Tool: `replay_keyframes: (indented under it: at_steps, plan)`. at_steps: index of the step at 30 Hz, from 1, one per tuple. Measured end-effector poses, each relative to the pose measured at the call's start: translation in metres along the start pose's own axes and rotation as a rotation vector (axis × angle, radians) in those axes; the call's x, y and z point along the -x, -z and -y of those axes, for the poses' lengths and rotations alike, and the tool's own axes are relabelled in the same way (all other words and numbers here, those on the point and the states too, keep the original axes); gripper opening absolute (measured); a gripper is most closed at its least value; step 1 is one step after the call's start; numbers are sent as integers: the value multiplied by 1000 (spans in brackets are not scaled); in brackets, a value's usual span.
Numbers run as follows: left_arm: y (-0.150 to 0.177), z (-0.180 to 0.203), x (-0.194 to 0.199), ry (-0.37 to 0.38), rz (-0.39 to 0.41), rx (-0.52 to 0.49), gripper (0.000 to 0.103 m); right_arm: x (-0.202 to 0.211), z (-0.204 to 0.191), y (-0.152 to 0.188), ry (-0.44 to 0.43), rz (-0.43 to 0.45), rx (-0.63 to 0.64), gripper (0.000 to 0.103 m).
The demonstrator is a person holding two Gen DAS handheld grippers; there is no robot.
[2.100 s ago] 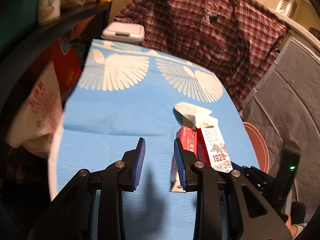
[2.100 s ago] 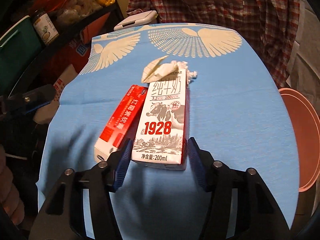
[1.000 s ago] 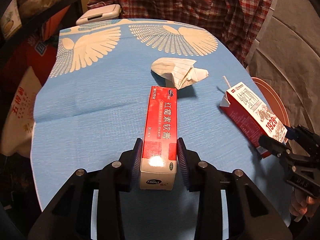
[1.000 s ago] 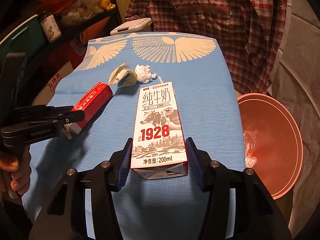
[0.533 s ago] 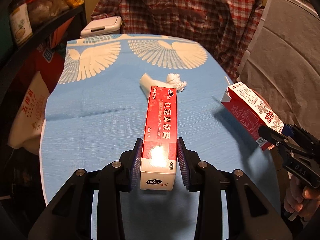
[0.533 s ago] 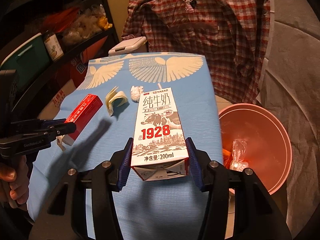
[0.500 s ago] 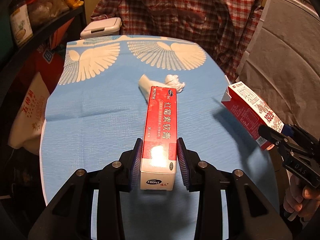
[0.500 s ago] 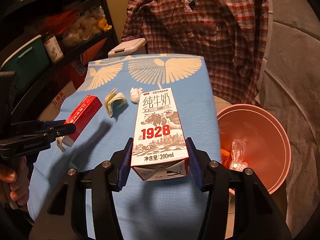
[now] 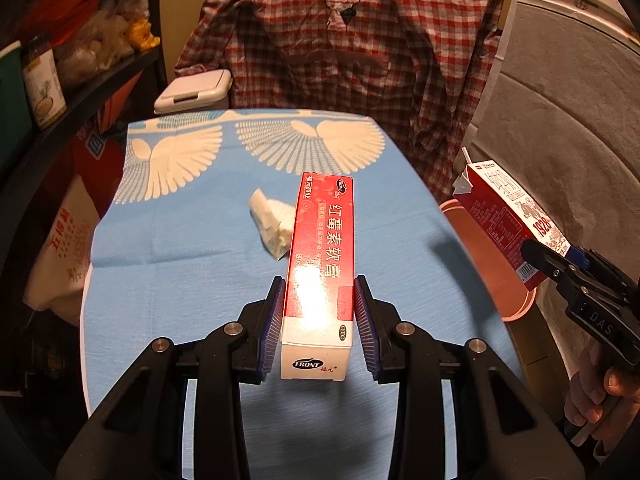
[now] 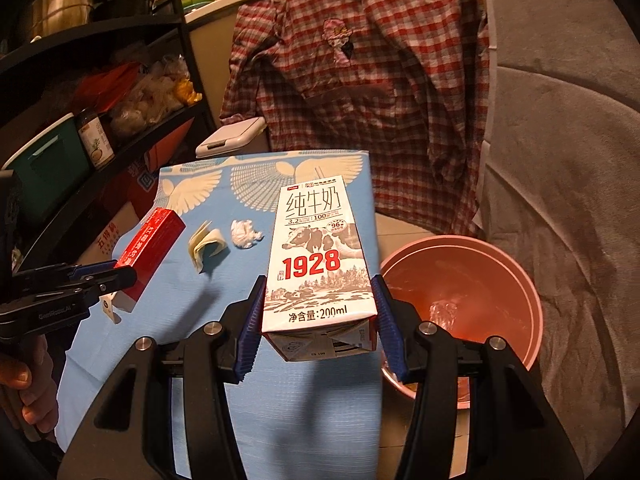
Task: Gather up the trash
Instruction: 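Carry the red box and milk carton over the pink bucket with both grippers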
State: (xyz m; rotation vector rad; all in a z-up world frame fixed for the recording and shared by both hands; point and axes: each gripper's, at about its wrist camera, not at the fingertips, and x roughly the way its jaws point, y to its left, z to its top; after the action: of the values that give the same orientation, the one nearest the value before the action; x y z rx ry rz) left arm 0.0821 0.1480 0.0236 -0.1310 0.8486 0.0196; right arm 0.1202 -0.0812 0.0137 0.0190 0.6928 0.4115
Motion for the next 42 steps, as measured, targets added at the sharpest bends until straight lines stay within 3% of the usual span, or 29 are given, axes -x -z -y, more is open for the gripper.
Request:
replay_keyframes:
  at_steps: [20,42]
  plan:
    - [-12,54,-3,38,60,-28,35,19,59,-10,111,54,-67,51]
    - [-23,145,-51,193,10,-84,35,6,133,-8,216,-40,-223,51]
